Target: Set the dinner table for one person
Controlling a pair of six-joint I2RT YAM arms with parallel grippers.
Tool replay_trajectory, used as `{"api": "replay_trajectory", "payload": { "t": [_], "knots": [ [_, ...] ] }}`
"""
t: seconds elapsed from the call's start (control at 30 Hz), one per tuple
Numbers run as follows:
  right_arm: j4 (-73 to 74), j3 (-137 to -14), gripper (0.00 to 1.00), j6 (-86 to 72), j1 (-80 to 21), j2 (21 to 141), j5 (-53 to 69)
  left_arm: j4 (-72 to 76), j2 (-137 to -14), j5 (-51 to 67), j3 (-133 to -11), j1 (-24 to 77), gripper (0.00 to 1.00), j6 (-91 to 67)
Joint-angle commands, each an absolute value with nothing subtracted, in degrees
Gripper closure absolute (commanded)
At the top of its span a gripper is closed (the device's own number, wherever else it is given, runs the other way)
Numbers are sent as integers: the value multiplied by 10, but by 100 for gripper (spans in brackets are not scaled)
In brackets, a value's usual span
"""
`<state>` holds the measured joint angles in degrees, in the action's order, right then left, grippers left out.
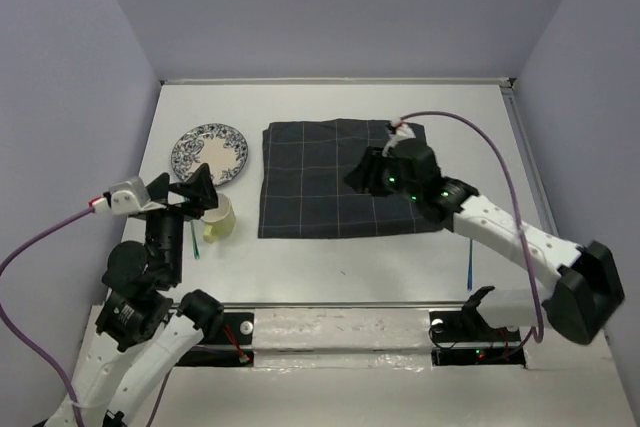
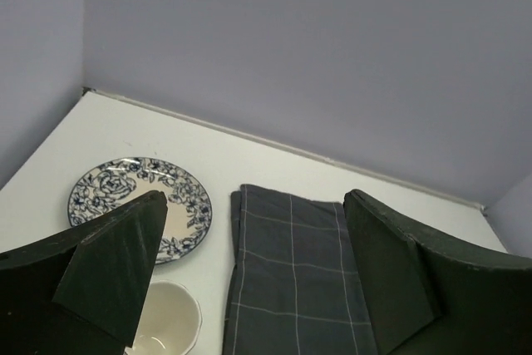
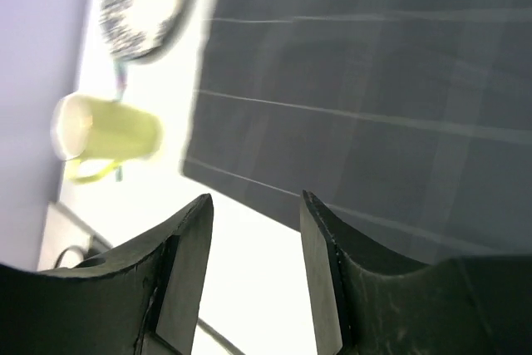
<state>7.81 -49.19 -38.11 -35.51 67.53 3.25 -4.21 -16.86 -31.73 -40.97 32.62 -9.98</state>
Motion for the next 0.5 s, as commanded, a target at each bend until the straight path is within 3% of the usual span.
{"api": "replay_trajectory", "payload": {
  "t": [0.0,0.27,0.47],
  "knots": [
    [26,-632,48,-331,-474,804,-49,6,-113,-390,-386,314,1,-91],
    [61,-933,47,-283,-574,1109,-67,17,-76,-366,-377,260,1,-112],
    [131,-1122,47,-265,-599,1238,-61,22,-62,-355,-373,257,1,-113]
  ]
}}
